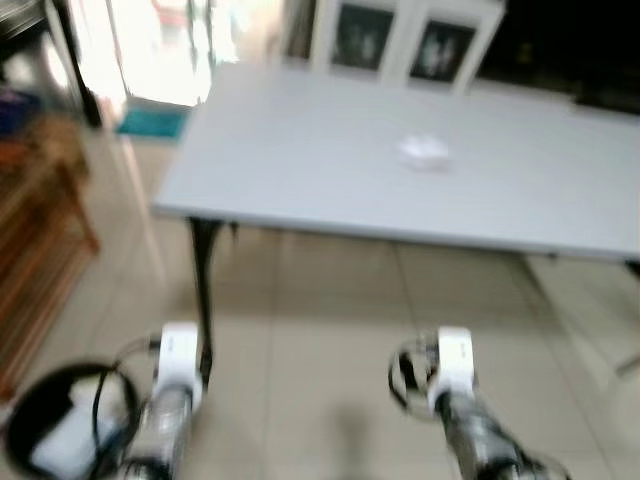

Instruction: Picking trash to rubbish bin

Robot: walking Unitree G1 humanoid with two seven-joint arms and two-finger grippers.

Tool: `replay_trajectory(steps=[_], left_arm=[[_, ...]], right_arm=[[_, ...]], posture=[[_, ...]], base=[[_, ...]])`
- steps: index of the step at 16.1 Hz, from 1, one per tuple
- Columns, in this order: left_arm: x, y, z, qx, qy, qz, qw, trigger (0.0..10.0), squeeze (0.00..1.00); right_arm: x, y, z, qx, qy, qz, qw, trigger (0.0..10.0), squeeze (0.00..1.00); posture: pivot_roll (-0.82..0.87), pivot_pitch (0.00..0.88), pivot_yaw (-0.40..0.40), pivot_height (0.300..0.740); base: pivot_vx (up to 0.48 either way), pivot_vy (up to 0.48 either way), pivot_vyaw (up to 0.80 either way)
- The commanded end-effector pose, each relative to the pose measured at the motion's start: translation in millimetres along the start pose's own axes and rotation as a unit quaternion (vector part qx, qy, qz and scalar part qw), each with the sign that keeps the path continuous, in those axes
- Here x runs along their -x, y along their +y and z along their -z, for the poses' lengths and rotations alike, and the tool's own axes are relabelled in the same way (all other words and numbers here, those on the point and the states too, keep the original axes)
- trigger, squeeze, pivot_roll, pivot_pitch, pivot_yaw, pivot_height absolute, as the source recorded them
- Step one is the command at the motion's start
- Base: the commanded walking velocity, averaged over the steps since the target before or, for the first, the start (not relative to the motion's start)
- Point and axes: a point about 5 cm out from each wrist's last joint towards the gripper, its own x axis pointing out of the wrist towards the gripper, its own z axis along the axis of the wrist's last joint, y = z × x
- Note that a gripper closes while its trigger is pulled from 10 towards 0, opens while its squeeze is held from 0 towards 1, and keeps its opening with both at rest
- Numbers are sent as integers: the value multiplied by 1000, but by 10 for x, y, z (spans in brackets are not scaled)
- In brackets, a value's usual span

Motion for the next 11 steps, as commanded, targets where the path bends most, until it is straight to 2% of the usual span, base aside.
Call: replay_trajectory(steps=[1, 11], left_arm=[[14, -85, 34, 7, 6, 7, 1000, 10000, 0], [17, -86, 40, 2, 6, 13, 1000, 10000, 0]], right_arm=[[0, -71, -32, 2, -6, 10, 1000, 10000, 0], [2, -31, -10, 5, -3, 2, 1000, 10000, 0]], posture=[[-8, 60, -110, 740], [-4, 39, -106, 740]], base=[[0, -368, 0], [0, -366, 0]])
